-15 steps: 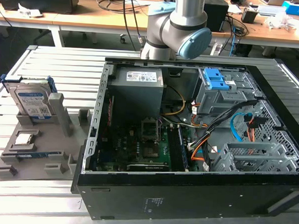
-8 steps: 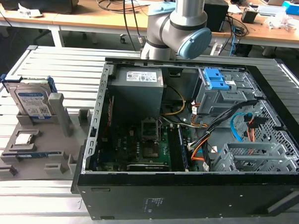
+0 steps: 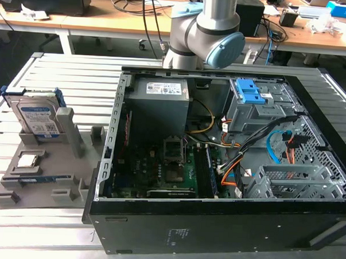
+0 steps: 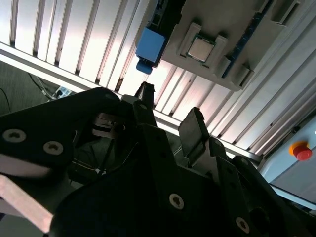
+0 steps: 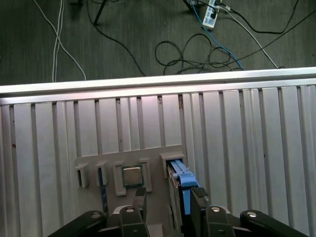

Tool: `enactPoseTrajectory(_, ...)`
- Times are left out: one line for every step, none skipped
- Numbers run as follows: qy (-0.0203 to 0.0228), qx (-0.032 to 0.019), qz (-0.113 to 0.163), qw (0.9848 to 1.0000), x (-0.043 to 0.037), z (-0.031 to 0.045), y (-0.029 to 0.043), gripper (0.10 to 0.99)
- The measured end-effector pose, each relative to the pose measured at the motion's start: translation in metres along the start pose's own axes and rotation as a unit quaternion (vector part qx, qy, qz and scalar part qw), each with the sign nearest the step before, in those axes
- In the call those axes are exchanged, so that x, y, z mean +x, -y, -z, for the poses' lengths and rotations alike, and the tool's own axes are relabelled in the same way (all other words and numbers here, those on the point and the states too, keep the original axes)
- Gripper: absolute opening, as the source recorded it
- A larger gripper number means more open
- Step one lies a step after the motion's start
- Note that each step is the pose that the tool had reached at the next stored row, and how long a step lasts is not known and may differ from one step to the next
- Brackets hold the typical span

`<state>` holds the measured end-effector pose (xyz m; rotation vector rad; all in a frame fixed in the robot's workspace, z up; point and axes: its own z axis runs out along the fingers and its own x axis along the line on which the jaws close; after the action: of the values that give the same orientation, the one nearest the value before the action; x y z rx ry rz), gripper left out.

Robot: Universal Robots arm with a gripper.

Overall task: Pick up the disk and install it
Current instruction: 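Pick up the disk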

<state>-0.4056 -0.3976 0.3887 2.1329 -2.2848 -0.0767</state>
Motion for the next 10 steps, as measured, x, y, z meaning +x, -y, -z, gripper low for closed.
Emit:
enactPoseTrajectory(0.0, 0.0001, 0.0, 1.0, 0.0, -0.0012, 0.0, 0.482)
enactPoseTrajectory(0.0, 0.0, 0.0, 1.0, 0.0, -0.0019, 0.0002, 0.482)
enactPoseTrajectory(0.0001, 0.0001, 0.0, 1.0, 0.0, -0.0033, 0.0003, 0.482)
enactPoseTrajectory(0.0, 0.0001, 0.0, 1.0, 0.0, -0.0043, 0.0003, 0.482)
enactPoseTrajectory(0.0, 0.0001, 0.0, 1.0, 0.0, -0.0051, 0.0005, 0.482)
enactPoseTrajectory(0.0, 0.0001, 0.0, 1.0, 0.0, -0.006, 0.0006, 0.482)
enactPoseTrajectory(0.0, 0.0001, 0.0, 1.0, 0.0001, -0.007, 0.0008, 0.482)
enactPoseTrajectory(0.0, 0.0001, 0.0, 1.0, 0.0001, -0.0096, 0.0011, 0.482)
enactPoseTrajectory(0.0, 0.0001, 0.0, 1.0, 0.0001, -0.0115, 0.0014, 0.482)
enactPoseTrajectory(0.0, 0.0001, 0.0, 1.0, 0.0002, -0.0143, 0.0018, 0.482)
